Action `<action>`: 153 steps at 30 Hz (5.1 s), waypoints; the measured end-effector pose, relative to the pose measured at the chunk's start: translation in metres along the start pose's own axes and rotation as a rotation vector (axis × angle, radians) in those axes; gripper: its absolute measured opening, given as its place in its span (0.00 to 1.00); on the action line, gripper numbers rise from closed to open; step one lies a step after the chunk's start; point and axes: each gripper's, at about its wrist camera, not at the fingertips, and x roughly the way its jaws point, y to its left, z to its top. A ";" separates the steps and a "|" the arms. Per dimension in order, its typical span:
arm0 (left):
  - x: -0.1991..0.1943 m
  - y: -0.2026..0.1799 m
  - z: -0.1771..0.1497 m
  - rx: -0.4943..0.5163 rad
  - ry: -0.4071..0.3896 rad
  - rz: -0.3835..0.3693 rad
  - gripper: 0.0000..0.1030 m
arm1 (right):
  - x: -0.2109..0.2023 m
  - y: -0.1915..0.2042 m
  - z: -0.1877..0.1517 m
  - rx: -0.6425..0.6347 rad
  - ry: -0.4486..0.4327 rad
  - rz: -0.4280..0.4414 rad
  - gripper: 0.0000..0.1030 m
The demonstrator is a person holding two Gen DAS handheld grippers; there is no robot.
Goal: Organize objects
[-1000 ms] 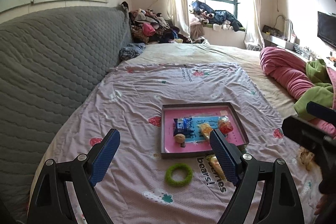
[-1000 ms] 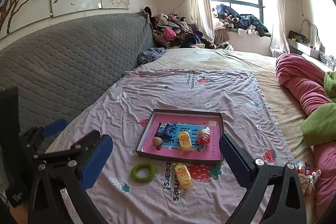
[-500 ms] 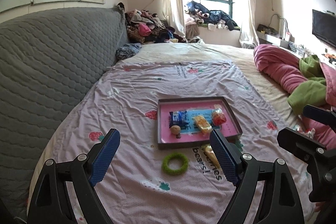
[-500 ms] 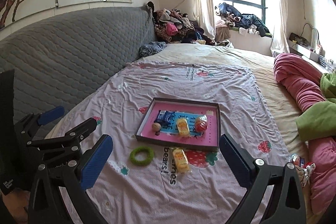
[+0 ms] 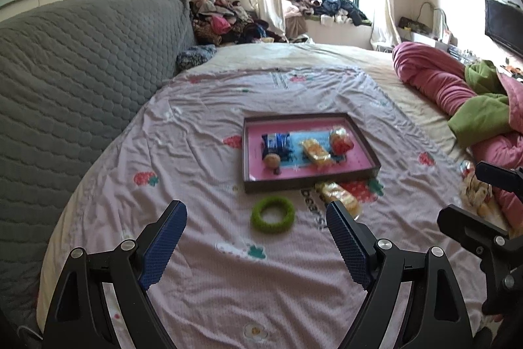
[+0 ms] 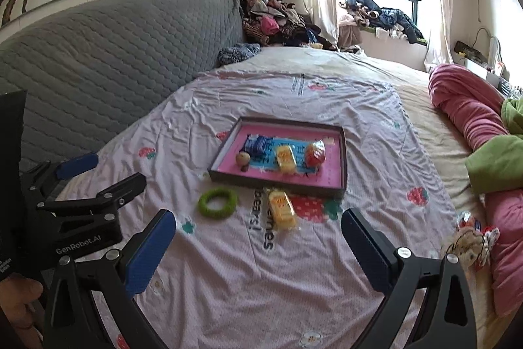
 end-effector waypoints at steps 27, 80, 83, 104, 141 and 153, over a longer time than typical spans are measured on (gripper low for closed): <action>0.042 0.000 -0.046 -0.018 0.123 -0.009 0.86 | 0.049 -0.007 -0.046 -0.002 0.119 -0.018 0.99; 0.167 -0.017 -0.045 0.031 0.230 -0.043 0.86 | 0.170 -0.035 -0.038 -0.017 0.245 -0.043 0.99; 0.173 -0.018 -0.044 0.035 0.227 -0.045 0.86 | 0.177 -0.036 -0.032 -0.017 0.245 -0.045 0.99; 0.219 -0.027 -0.039 0.050 0.244 -0.063 0.85 | 0.226 -0.055 -0.024 -0.001 0.285 -0.075 0.99; 0.253 -0.022 -0.051 0.036 0.280 -0.064 0.85 | 0.273 -0.057 -0.030 -0.037 0.343 -0.091 0.99; 0.259 -0.019 -0.049 0.009 0.285 -0.075 0.84 | 0.279 -0.060 -0.031 0.001 0.364 -0.060 0.60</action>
